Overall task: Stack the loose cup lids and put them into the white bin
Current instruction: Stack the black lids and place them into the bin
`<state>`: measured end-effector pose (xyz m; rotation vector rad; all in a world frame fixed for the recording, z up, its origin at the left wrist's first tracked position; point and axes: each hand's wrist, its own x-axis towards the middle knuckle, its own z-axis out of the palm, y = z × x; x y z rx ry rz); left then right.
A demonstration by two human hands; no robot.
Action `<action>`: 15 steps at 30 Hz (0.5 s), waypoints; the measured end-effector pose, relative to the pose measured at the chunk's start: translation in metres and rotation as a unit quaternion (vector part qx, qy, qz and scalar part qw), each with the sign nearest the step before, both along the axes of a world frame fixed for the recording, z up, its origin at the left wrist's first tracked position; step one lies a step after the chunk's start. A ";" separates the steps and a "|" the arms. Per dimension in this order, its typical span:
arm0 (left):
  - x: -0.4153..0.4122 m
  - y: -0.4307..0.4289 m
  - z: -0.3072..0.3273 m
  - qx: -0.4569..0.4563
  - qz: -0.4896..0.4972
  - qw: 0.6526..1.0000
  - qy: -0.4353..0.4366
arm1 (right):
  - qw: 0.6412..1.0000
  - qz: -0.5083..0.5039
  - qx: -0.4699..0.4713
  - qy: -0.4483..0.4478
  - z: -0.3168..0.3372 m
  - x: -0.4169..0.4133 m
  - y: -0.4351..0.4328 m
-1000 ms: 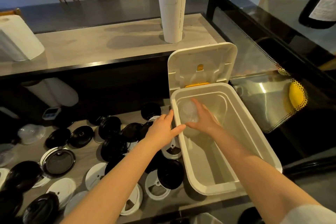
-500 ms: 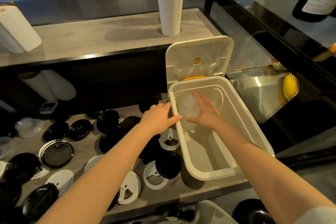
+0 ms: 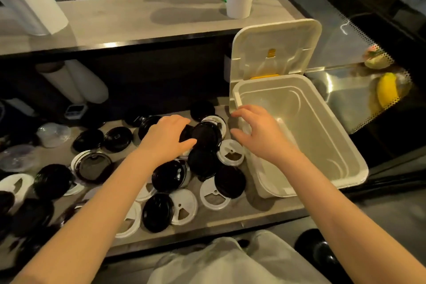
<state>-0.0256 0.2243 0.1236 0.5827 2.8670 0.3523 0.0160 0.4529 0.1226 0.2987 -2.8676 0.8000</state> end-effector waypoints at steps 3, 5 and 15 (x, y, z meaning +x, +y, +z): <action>0.019 -0.029 -0.019 0.003 0.033 0.999 -0.015 | 0.999 0.038 -0.035 -0.005 -0.006 0.011 -0.029; 0.034 -0.048 -0.034 0.003 0.059 0.998 -0.035 | 0.997 0.059 -0.052 -0.022 -0.015 0.020 -0.046; 0.090 -0.093 -0.099 -0.087 0.100 0.972 -0.194 | 0.969 0.026 0.036 -0.241 -0.093 0.052 -0.076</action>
